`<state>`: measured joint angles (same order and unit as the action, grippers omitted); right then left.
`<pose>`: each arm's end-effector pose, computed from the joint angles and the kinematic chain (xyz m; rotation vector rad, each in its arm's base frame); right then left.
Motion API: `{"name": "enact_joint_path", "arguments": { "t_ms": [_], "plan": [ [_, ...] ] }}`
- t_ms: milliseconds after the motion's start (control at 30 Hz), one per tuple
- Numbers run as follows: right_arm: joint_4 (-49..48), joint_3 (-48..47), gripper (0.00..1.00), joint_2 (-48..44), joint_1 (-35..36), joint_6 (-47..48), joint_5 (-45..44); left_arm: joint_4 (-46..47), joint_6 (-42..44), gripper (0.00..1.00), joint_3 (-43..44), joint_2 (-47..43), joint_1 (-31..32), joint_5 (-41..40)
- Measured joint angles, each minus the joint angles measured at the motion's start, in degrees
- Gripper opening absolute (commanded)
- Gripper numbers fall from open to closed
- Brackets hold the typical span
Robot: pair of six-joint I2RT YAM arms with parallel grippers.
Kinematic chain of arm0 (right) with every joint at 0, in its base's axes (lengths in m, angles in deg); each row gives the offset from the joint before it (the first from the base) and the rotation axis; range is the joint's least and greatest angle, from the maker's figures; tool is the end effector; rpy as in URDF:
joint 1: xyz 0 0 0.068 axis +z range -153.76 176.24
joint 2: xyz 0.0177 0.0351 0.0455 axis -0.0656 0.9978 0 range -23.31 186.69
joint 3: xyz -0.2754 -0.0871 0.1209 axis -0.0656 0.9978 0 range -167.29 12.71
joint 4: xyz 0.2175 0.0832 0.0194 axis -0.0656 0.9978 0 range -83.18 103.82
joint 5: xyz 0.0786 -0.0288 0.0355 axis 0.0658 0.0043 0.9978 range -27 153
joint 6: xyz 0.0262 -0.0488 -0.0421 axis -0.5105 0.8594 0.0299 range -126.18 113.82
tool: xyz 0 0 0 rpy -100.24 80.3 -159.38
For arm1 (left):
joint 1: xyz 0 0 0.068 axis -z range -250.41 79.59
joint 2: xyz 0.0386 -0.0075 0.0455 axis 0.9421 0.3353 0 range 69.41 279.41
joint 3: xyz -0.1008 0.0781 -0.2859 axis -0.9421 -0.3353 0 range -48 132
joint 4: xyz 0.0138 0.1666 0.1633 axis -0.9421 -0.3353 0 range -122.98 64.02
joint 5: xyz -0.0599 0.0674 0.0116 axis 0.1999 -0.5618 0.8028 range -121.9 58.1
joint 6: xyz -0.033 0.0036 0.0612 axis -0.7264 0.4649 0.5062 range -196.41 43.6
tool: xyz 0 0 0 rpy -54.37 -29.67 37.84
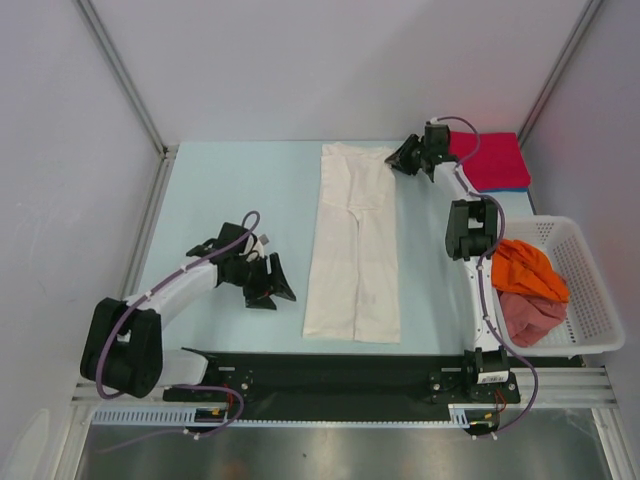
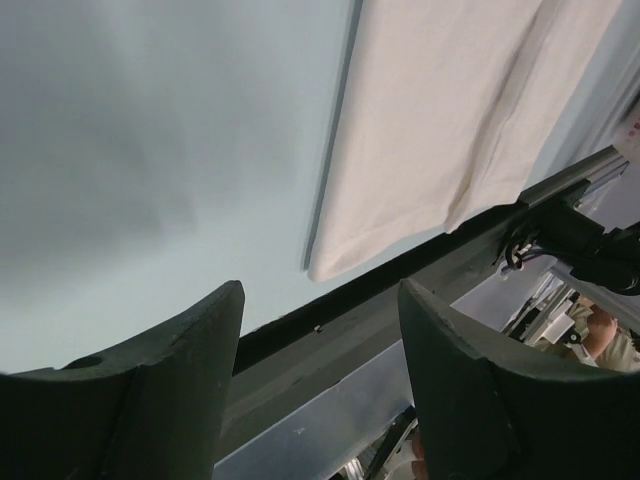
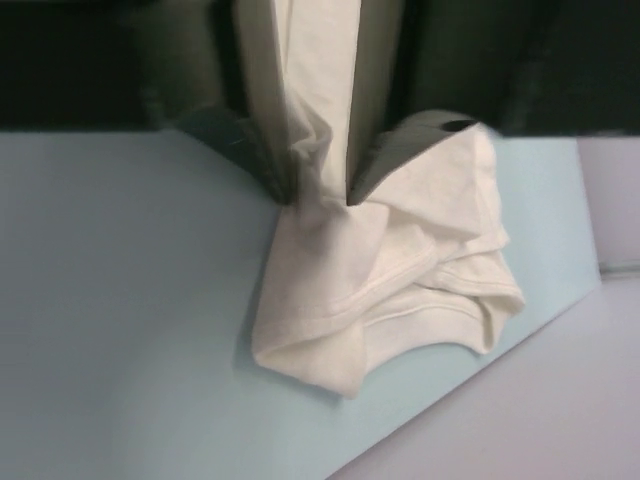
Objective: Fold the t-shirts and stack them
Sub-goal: Fold the tshirt
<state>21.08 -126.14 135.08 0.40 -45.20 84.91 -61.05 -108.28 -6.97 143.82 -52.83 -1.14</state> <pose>0.6287 0.0668 0.1402 0.4468 2.1905 0.8373 0.1778 -0.0866 0.2254 -0.2085 2.8726 -0.9476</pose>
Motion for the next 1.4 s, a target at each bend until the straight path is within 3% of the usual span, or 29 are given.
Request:
{"name": "enact_joint_path", "arguments": {
  "t_ms": [33,133,433,600,800,1000,1167,1400],
  "plan": [
    [0.59,-0.44,0.5,-0.02,-0.09,0.17,-0.28,0.7,0.02,0.69,-0.46,0.85,0.0,0.55],
    [3.76,-0.63,0.61,-1.92,-0.39,1.44,-3.43,2.75,0.44,0.68,-1.01,3.85,0.02,1.88],
    [21.64,10.29,0.6,-15.72,-2.56,10.8,-12.66,7.17,1.01,0.66,-2.91,7.98,0.61,4.42],
    [23.74,32.52,0.59,-33.88,-0.81,14.91,-9.2,8.72,0.98,0.67,-3.93,11.82,3.15,6.56],
    [20.72,63.82,0.56,-57.27,3.98,14.56,1.44,10.75,0.35,0.63,-3.45,14.43,7.45,9.16],
    [20.22,88.11,0.55,-71.32,7.52,12.35,7.32,11.98,-1.2,0.59,-3.3,15.89,9.6,9.75],
    [21.2,98.82,0.54,-80.98,8.76,10.67,9.05,12.28,-1.64,0.57,-3.32,16.46,10.27,10.4],
    [19.39,106.47,0.55,-84.78,9.94,7.89,9.97,12.35,-1.77,0.49,-3.41,17.27,10.32,10.82]
  ]
}}
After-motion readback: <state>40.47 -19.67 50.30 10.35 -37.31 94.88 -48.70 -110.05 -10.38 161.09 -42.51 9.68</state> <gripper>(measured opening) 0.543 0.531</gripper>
